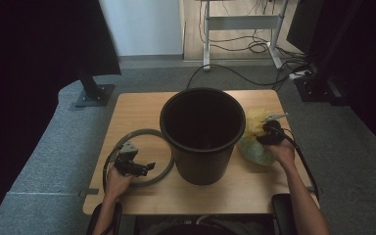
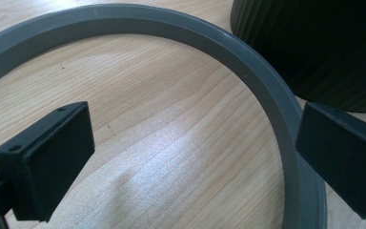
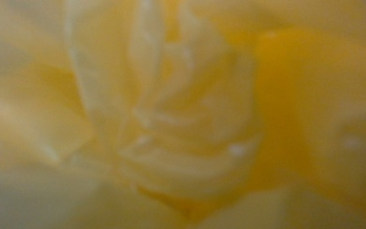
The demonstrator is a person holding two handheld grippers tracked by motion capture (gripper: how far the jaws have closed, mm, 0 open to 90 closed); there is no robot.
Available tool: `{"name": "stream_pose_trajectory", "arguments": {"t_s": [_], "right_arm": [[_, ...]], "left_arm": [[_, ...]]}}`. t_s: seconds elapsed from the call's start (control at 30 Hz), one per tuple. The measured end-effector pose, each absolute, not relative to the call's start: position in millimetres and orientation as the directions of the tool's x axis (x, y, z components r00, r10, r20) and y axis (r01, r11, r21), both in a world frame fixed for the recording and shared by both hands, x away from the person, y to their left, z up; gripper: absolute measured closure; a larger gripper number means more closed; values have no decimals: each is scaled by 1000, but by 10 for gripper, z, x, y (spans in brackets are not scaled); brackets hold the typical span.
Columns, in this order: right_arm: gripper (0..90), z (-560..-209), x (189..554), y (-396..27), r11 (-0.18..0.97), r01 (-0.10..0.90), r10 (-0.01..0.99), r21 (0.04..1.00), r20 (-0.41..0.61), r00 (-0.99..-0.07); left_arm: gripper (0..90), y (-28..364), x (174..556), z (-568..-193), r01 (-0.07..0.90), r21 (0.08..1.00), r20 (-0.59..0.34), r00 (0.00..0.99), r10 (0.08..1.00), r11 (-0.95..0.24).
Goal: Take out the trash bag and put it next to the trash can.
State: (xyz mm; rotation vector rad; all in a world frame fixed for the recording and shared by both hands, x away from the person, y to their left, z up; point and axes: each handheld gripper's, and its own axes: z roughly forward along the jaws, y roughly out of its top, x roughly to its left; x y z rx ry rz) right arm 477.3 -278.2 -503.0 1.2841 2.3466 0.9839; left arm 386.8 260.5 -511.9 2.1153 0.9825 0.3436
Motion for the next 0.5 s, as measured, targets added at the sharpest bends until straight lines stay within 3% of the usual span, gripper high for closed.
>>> {"name": "stream_pose_trajectory", "arguments": {"t_s": [0.5], "right_arm": [[681,-5233,5163,-2612,346,654,879,673,11,-476]], "left_arm": [[0,2572,3872,-5139,543,723,-62,667,742,-428]]}}
